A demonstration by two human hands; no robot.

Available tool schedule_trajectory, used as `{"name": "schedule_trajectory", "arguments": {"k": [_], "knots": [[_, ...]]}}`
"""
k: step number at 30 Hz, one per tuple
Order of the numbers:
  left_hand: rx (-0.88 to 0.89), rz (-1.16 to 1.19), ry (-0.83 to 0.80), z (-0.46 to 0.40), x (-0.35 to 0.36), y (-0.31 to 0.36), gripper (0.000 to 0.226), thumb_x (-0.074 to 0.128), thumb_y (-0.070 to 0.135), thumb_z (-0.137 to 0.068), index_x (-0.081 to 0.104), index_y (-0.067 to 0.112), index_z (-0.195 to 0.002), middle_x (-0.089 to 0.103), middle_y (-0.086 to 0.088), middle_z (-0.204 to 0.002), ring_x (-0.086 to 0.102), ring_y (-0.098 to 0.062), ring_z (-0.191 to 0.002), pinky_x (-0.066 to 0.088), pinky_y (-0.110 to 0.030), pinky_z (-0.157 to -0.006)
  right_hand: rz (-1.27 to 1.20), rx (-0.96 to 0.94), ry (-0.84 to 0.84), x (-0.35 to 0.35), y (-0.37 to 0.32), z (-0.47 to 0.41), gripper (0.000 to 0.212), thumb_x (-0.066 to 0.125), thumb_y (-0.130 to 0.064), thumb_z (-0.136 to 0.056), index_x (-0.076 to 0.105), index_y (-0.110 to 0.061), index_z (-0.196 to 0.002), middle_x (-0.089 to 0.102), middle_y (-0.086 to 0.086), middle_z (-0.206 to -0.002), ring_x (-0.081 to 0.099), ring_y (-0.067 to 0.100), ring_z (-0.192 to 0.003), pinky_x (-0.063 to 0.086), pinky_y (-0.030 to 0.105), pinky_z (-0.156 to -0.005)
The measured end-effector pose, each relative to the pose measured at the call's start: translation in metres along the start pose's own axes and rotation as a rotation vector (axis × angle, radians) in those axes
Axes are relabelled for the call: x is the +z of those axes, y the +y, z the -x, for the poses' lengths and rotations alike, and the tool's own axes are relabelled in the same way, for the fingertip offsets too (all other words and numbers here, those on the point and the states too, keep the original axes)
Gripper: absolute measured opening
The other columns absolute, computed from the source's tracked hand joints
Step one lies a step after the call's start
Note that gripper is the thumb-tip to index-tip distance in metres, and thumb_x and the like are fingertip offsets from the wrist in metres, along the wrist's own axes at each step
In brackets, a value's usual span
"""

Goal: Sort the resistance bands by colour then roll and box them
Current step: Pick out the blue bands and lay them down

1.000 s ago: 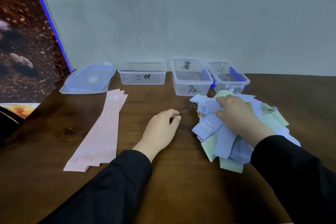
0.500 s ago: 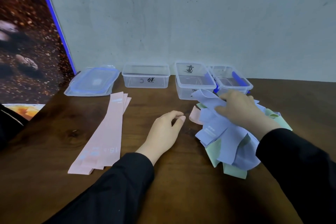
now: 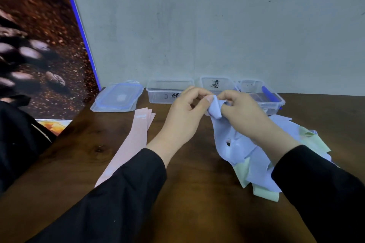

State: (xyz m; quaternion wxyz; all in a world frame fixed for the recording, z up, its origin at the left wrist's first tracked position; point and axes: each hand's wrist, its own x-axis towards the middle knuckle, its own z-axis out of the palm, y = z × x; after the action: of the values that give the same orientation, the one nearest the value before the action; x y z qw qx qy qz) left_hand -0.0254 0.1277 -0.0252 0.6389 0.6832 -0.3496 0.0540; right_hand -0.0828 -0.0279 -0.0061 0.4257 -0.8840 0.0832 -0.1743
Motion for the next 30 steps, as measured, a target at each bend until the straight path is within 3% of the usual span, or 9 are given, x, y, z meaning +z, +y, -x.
{"name": "schedule_trajectory", "arguments": {"k": [5, 7, 11, 16, 19, 21, 22, 27, 30], "knots": [[-0.070, 0.108, 0.254, -0.023, -0.026, 0.013, 0.015, 0.056, 0.019, -0.101, 0.065, 0.019, -0.090, 0.063, 0.013, -0.078, 0.055, -0.002, -0.073, 0.043, -0.015, -0.067, -0.417, 0.087, -0.099, 0.037, -0.005, 0.015, 0.012, 0.069, -0.026, -0.095, 0.072, -0.014, -0.096, 0.072, -0.002, -0.080, 0.065, 0.012, -0.068, 0.052, 0.038, -0.070], [-0.110, 0.082, 0.298, -0.036, -0.037, 0.019, 0.016, 0.057, 0.020, -0.101, 0.064, 0.018, -0.087, 0.059, 0.013, -0.069, 0.050, -0.003, -0.062, 0.039, -0.015, -0.058, -0.489, 0.118, -0.194, 0.052, 0.000, 0.024, 0.013, 0.069, -0.028, -0.097, 0.075, -0.017, -0.100, 0.077, 0.002, -0.095, 0.073, 0.019, -0.089, 0.055, 0.054, -0.088], [-0.222, 0.066, 0.337, -0.059, -0.052, 0.015, 0.017, 0.058, 0.021, -0.099, 0.064, 0.015, -0.084, 0.053, 0.002, -0.067, 0.043, -0.016, -0.061, 0.036, -0.027, -0.056, -0.597, 0.188, -0.286, 0.081, 0.005, 0.044, 0.019, 0.065, -0.033, -0.098, 0.071, -0.025, -0.114, 0.074, -0.007, -0.116, 0.069, 0.017, -0.112, 0.054, 0.050, -0.100], [-0.349, -0.010, 0.368, -0.081, -0.063, -0.012, 0.020, 0.057, 0.023, -0.100, 0.068, 0.006, -0.099, 0.058, -0.009, -0.079, 0.046, -0.020, -0.065, 0.041, -0.026, -0.053, -0.664, 0.238, -0.373, 0.092, 0.008, 0.052, 0.022, 0.063, -0.028, -0.100, 0.062, -0.023, -0.121, 0.074, -0.008, -0.114, 0.071, 0.012, -0.108, 0.060, 0.044, -0.092], [-0.479, -0.228, 0.191, -0.075, -0.063, -0.049, 0.027, 0.056, 0.027, -0.101, 0.065, 0.009, -0.119, 0.067, -0.010, -0.104, 0.059, -0.027, -0.084, 0.051, -0.027, -0.065, -0.323, 0.215, -0.303, 0.100, 0.023, 0.051, 0.037, 0.065, -0.033, -0.098, 0.055, -0.030, -0.134, 0.073, -0.015, -0.112, 0.069, 0.003, -0.102, 0.058, 0.024, -0.085], [-0.525, -0.544, 0.030, -0.056, -0.065, -0.072, 0.041, 0.056, 0.029, -0.102, 0.052, 0.014, -0.140, 0.063, -0.008, -0.130, 0.060, -0.029, -0.113, 0.046, -0.027, -0.087, 0.101, 0.163, -0.187, 0.107, 0.042, 0.052, 0.061, 0.066, -0.040, -0.097, 0.041, -0.033, -0.151, 0.064, -0.016, -0.129, 0.060, 0.002, -0.115, 0.051, 0.021, -0.094], [-0.501, -0.664, -0.019, -0.044, -0.063, -0.081, 0.043, 0.054, 0.028, -0.102, 0.049, 0.016, -0.143, 0.061, -0.008, -0.134, 0.058, -0.028, -0.119, 0.043, -0.026, -0.088, 0.235, 0.135, -0.132, 0.109, 0.049, 0.054, 0.064, 0.064, -0.043, -0.096, 0.038, -0.034, -0.153, 0.058, -0.014, -0.139, 0.054, 0.004, -0.124, 0.047, 0.024, -0.101], [-0.405, -0.861, -0.322, 0.011, -0.037, -0.108, 0.036, 0.052, 0.026, -0.103, 0.057, 0.022, -0.139, 0.062, -0.005, -0.133, 0.059, -0.022, -0.115, 0.051, -0.032, -0.093, 0.273, -0.005, -0.086, 0.112, 0.065, 0.061, 0.038, 0.057, -0.042, -0.100, 0.059, -0.030, -0.137, 0.059, -0.015, -0.136, 0.053, 0.000, -0.116, 0.039, 0.013, -0.093], [-0.266, -1.036, -0.303, 0.025, -0.026, -0.118, 0.030, 0.054, 0.030, -0.101, 0.064, 0.024, -0.129, 0.060, -0.002, -0.127, 0.055, -0.022, -0.109, 0.049, -0.036, -0.091, 0.310, -0.051, -0.074, 0.117, 0.067, 0.060, 0.030, 0.055, -0.037, -0.102, 0.063, -0.029, -0.130, 0.064, -0.015, -0.128, 0.056, 0.000, -0.111, 0.035, 0.006, -0.084]]}}
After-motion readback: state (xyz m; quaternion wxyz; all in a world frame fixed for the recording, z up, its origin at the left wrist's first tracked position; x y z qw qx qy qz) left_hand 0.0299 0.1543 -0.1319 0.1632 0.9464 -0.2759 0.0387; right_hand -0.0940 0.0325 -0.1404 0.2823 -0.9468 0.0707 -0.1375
